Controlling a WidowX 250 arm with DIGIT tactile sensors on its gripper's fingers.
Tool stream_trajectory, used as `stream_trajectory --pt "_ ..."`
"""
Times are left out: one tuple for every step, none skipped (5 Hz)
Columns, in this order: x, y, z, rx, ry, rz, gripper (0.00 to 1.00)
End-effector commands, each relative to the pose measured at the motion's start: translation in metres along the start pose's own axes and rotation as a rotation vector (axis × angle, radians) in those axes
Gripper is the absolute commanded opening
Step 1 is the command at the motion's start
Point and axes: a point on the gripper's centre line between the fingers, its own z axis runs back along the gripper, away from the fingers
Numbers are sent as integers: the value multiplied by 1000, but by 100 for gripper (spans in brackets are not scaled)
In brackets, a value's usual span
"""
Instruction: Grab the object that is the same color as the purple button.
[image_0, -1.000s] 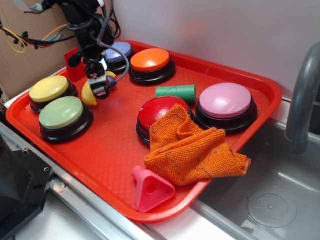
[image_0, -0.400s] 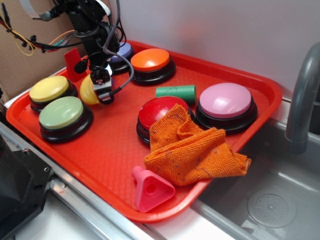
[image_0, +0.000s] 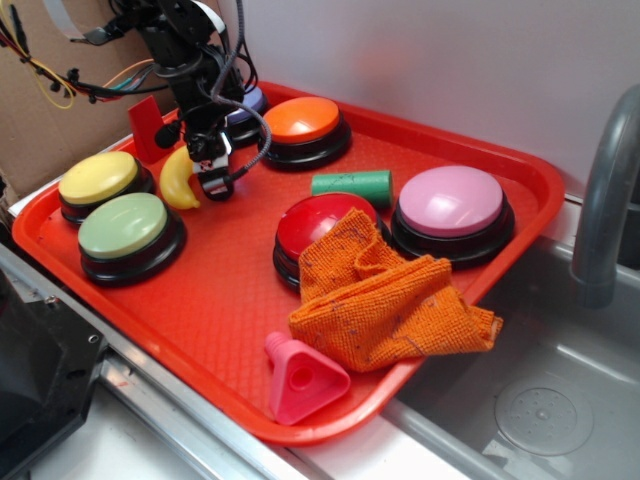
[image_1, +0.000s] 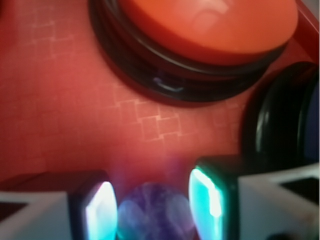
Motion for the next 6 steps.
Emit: stream_trajectory --pt "11 3 32 63 -17 39 0" --pt "16 -3 77 91 15 198 0" --pt "23 -17 110 88 47 309 0" --pt "25 -40 127 3 75 377 0" --pt "26 -60 133 -39 88 430 0" --pt "21 -73 140 -25 106 514 0"
